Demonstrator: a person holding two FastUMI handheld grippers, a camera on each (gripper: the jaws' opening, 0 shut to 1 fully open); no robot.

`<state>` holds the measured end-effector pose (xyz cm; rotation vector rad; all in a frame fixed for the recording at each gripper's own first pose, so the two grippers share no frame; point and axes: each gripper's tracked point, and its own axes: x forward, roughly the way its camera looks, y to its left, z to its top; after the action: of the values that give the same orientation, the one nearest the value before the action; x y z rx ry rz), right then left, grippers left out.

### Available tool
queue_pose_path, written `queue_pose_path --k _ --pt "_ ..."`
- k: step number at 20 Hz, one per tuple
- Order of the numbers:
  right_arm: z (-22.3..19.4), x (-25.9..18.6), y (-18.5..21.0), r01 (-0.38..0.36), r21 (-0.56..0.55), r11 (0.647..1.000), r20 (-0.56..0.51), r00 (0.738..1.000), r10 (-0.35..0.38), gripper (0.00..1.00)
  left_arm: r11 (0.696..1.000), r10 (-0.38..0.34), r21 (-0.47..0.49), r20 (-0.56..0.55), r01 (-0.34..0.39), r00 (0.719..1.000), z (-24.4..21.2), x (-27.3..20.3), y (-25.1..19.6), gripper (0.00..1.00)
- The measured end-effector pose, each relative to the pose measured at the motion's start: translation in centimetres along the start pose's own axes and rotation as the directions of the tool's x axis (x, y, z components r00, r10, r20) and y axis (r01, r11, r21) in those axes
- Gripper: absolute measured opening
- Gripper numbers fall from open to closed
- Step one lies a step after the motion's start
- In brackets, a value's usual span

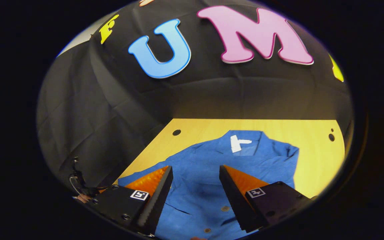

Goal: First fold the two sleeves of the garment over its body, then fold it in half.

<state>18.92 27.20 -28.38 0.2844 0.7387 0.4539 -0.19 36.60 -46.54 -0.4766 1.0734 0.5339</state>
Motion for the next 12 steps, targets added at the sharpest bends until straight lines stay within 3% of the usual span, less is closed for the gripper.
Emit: queue_pose_path --k 7,8,9,12 --pt "1.0 -4.5 -2.9 0.040 0.023 0.999 0.035 0.999 -0.041 0.90 0.996 0.078 0.057 -0.093 -0.073 0.993 0.5 2.2 -1.7 0.83" --pt "1.1 -4.7 -3.1 0.041 0.029 0.999 0.038 0.998 -0.042 0.90 0.996 0.081 0.054 -0.121 -0.075 0.989 0.3 2.8 -2.4 0.83" --pt "1.2 -4.9 -3.3 0.040 0.032 0.999 0.041 0.998 -0.041 0.90 0.995 0.079 0.062 -0.072 -0.075 0.994 1.4 2.9 -2.8 0.83" --pt "1.2 -5.4 -3.5 0.041 0.032 0.999 0.043 0.998 -0.042 0.90 0.997 0.065 0.053 -0.125 -0.059 0.990 0.9 2.1 -1.9 0.83"
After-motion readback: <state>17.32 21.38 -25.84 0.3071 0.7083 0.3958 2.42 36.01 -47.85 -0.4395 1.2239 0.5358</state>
